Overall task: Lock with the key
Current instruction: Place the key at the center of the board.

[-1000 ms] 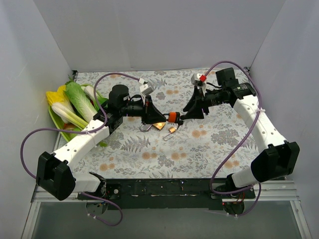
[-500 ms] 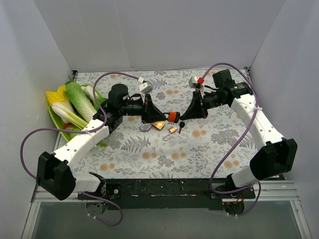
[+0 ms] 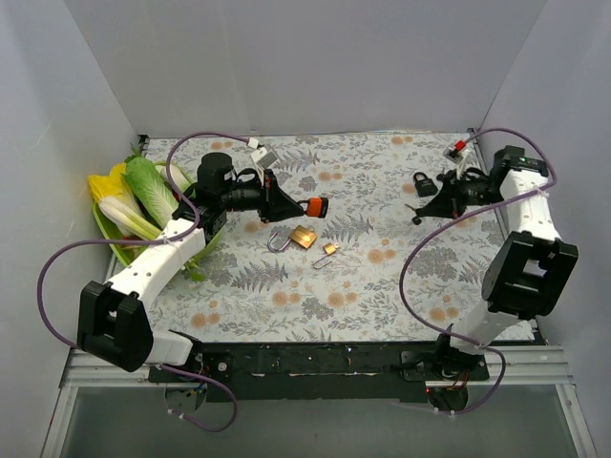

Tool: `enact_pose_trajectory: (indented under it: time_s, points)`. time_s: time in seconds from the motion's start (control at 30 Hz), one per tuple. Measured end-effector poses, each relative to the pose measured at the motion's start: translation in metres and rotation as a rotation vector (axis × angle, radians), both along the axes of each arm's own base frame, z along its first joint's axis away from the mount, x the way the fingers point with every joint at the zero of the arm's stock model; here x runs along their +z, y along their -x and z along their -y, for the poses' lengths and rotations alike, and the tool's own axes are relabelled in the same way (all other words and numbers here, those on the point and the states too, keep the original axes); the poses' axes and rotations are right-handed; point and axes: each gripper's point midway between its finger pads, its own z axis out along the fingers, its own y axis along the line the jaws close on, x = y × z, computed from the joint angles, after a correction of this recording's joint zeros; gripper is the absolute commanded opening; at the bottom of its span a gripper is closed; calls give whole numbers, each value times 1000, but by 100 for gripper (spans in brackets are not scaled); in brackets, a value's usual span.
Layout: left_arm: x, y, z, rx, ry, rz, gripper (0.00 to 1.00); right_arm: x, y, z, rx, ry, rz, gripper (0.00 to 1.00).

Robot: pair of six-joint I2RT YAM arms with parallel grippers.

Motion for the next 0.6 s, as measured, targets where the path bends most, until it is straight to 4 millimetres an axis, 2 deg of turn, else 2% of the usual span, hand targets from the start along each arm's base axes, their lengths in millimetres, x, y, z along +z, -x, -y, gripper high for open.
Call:
enact_pose_trajectory:
  time_s: [0.07, 0.17, 0.23, 0.37, 0.6]
  points:
    - [-4, -1, 0, 1, -5, -12, 0, -21, -16, 37, -108, 41, -41, 1]
    - [-6, -2, 1, 3, -8, -19, 0, -54, -41, 103, -298, 145, -81, 1]
    - [-7, -4, 1, 8, -10, -20, 0, -68, -53, 135, -386, 221, -73, 1]
    - [-13, -8, 1, 24, -20, -30, 0, -86, -75, 167, -494, 335, -50, 1]
    - [-19, -15, 2, 44, -30, -37, 0, -126, -100, 195, -611, 422, -75, 1]
